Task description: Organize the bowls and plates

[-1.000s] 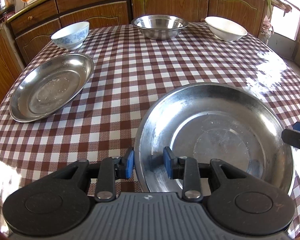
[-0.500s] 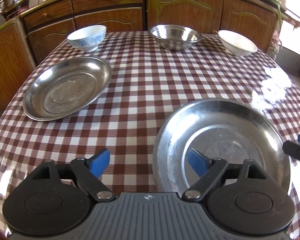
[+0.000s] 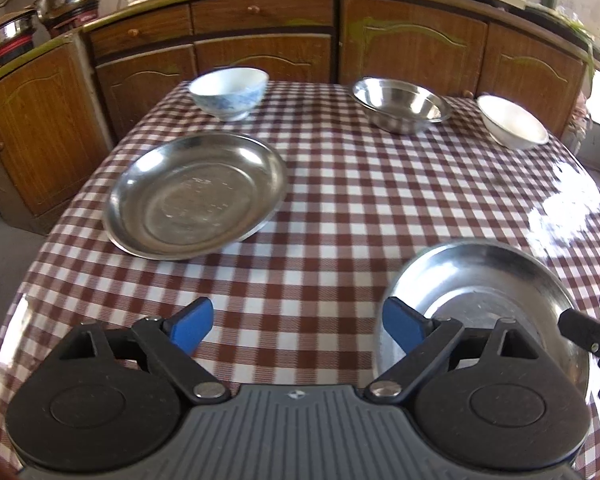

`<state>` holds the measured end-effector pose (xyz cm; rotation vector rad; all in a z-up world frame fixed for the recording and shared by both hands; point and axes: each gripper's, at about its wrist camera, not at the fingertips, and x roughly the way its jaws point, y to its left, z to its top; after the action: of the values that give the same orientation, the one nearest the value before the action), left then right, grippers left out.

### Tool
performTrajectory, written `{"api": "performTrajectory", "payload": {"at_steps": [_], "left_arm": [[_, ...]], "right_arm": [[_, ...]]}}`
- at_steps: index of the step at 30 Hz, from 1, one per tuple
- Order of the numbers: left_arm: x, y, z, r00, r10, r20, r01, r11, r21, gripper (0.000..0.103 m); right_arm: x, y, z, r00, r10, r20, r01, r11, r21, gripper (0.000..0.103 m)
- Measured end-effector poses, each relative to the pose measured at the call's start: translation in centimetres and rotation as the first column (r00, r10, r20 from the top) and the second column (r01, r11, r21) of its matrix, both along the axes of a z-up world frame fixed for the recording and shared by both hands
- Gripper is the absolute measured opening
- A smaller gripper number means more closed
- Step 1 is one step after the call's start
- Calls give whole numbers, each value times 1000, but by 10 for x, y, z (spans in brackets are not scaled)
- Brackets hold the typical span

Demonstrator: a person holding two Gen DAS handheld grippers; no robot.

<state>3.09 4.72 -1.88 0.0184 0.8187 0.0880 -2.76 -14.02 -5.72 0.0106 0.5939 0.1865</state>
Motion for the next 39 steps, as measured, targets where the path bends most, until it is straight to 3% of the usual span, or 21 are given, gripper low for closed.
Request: {"api": "performTrajectory", "payload": {"at_steps": [39], "left_arm": [[-11,96,18,984,175,46,-174,985,-12,94]], "right_arm": [[37,133,16,977,212,-9,-212,977,-38,77]]}}
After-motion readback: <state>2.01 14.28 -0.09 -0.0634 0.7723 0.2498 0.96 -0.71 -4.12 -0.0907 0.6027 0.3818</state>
